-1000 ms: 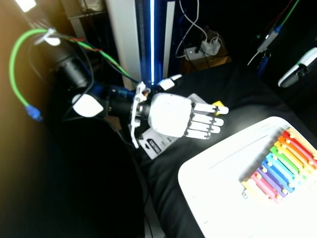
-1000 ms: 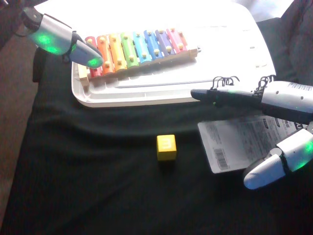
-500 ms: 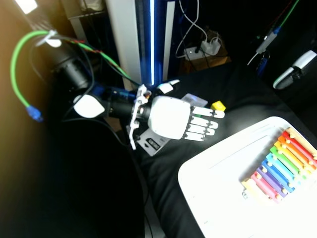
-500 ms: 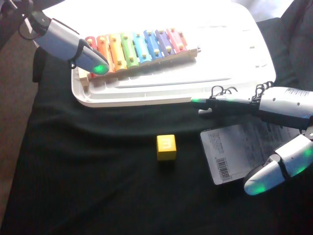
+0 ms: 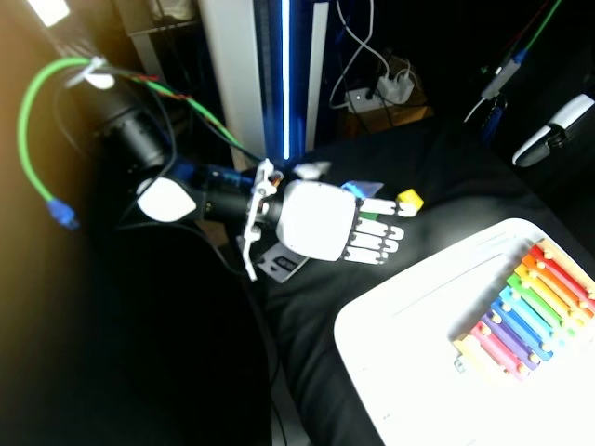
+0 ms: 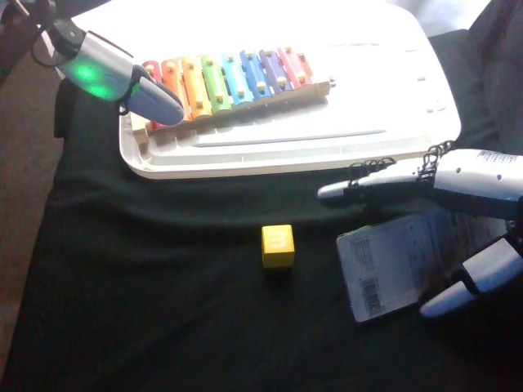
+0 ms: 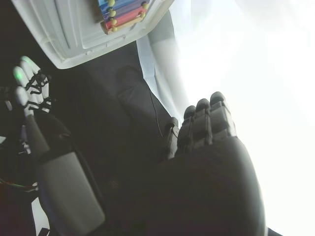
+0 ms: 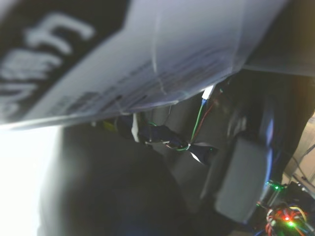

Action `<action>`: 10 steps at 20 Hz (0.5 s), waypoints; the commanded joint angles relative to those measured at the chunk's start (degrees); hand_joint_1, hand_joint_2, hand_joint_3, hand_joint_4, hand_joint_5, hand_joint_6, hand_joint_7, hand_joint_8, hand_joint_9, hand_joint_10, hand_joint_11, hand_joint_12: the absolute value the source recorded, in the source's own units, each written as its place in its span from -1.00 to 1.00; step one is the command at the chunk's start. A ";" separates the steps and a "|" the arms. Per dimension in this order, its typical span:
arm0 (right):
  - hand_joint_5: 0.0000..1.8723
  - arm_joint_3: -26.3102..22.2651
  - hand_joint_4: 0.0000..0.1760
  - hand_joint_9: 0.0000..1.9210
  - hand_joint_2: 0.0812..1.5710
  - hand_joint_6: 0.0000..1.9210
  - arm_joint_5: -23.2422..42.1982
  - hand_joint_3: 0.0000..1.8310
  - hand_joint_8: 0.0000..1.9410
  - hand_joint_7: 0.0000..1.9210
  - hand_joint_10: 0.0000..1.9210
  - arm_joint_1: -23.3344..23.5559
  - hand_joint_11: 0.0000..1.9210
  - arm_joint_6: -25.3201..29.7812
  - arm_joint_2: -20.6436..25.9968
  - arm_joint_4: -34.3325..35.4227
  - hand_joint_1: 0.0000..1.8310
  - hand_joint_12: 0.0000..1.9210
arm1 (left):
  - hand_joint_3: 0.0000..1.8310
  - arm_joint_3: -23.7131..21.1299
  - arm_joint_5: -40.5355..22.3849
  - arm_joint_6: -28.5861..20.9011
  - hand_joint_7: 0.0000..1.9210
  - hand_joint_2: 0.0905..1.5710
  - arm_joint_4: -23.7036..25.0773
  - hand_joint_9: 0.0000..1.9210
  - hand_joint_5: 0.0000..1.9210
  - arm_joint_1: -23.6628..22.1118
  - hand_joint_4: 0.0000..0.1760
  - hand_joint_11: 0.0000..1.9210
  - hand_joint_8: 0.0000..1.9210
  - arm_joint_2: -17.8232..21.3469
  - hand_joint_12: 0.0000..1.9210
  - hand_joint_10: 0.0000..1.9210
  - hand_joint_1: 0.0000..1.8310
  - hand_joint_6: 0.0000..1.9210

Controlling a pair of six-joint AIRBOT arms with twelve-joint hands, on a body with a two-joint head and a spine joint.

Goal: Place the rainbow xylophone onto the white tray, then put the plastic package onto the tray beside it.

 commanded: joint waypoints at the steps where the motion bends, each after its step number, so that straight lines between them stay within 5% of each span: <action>1: -0.53 0.03 -0.72 -0.49 0.00 -0.99 5.58 -1.00 -0.99 -0.53 -0.98 0.41 -0.57 0.41 0.12 2.20 0.50 -0.23 | -1.00 0.14 -5.48 0.06 -1.00 -0.20 -1.73 -1.00 -1.00 -0.35 0.08 -1.00 -1.00 -0.18 -1.00 -1.00 -0.12 -1.00; 2: -0.43 0.02 -1.00 -0.41 0.05 -0.99 5.58 -1.00 -0.99 -0.47 -0.97 0.41 -0.53 0.41 0.16 2.01 0.57 -0.20 | -1.00 0.14 -5.48 0.06 -1.00 -0.20 -1.73 -1.00 -1.00 -0.32 0.18 -1.00 -1.00 -0.18 -1.00 -1.00 -0.10 -1.00; 3: -0.24 -0.10 -1.00 -0.22 0.07 -0.99 5.58 -1.00 -0.98 -0.30 -0.94 0.40 -0.36 0.41 0.26 1.83 0.72 -0.15 | -1.00 0.09 -5.58 0.06 -1.00 -0.18 -1.73 -1.00 -1.00 -0.25 0.01 -1.00 -1.00 -0.18 -1.00 -1.00 -0.11 -1.00; 5: -0.21 -0.14 -1.00 -0.17 0.10 -1.00 5.58 -1.00 -0.99 -0.27 -0.94 0.40 -0.32 0.41 0.27 1.64 0.75 -0.17 | -1.00 0.05 -5.65 0.06 -1.00 -0.18 -1.73 -1.00 -1.00 -0.20 -0.02 -1.00 -1.00 -0.18 -1.00 -1.00 -0.11 -1.00; 6: -0.16 -0.14 -1.00 -0.12 0.18 -0.99 5.58 -0.99 -0.98 -0.22 -0.93 0.40 -0.15 0.41 0.27 1.54 0.95 0.23 | -1.00 0.01 -5.68 0.06 -1.00 -0.19 -1.73 -1.00 -1.00 -0.15 0.02 -1.00 -1.00 -0.19 -1.00 -1.00 -0.13 -1.00; 7: -0.11 -0.18 -1.00 -0.23 0.27 -0.99 5.57 -0.97 -0.97 -0.15 0.04 0.40 -0.10 0.41 0.26 1.48 0.92 0.45 | -1.00 -0.02 -5.73 0.06 -1.00 -0.20 -1.73 -1.00 -1.00 -0.04 -0.09 -1.00 -1.00 -0.19 -1.00 -1.00 -0.12 -1.00; 9: -0.09 -0.21 -1.00 -0.27 0.35 -0.99 5.57 -1.00 -0.97 -0.11 0.33 0.40 -0.16 0.41 0.24 1.48 0.92 0.62 | -1.00 -0.13 -5.80 0.06 -1.00 -0.19 -1.73 -1.00 -1.00 0.09 -0.21 -1.00 -1.00 -0.19 -1.00 -1.00 -0.14 -1.00; 10: -0.09 -0.21 -1.00 -0.25 0.40 -0.99 5.57 -0.96 0.20 -0.20 0.36 0.40 -0.26 0.41 0.23 1.48 0.80 0.64 | -1.00 -0.15 -5.80 0.06 -1.00 -0.18 -1.73 -1.00 -1.00 0.16 -0.16 -1.00 -1.00 -0.19 -1.00 -1.00 -0.14 -1.00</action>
